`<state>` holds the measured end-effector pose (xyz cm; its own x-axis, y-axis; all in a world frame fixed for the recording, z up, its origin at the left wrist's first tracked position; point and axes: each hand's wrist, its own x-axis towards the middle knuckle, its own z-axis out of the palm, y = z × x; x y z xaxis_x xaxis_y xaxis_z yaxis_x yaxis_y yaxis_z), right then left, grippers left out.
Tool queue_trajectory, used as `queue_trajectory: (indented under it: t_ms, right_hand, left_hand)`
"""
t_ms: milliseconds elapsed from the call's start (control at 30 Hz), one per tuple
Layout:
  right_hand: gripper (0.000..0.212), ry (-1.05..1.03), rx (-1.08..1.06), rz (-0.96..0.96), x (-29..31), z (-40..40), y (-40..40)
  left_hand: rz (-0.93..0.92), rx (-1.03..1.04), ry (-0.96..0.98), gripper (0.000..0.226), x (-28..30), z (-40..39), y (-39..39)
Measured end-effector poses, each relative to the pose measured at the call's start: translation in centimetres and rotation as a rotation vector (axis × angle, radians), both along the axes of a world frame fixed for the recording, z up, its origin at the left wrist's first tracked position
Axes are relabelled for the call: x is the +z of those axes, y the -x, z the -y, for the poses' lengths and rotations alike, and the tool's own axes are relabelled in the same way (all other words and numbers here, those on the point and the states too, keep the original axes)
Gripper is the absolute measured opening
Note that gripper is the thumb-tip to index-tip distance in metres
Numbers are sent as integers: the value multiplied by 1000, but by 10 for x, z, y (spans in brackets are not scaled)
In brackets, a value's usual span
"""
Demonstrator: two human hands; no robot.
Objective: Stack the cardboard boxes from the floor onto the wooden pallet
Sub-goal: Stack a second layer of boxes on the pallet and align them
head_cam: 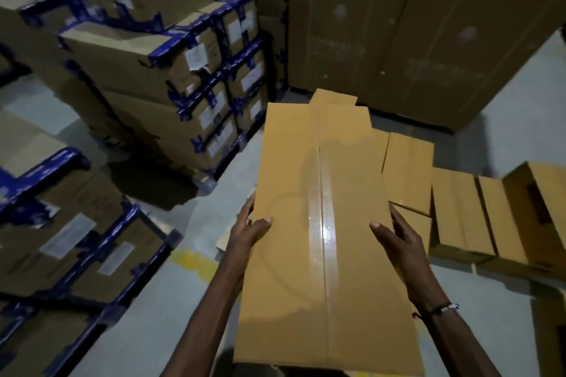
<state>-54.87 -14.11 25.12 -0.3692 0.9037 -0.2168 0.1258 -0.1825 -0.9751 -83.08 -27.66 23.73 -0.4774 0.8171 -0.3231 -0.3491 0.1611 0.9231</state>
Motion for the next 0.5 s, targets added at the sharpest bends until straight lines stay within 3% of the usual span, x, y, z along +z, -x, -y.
queue_trajectory:
  t_ms: [500]
  right_hand:
    - [67, 64, -262, 25, -13, -100, -26]
  left_hand:
    - [-111, -287, 46, 86, -25, -168, -1]
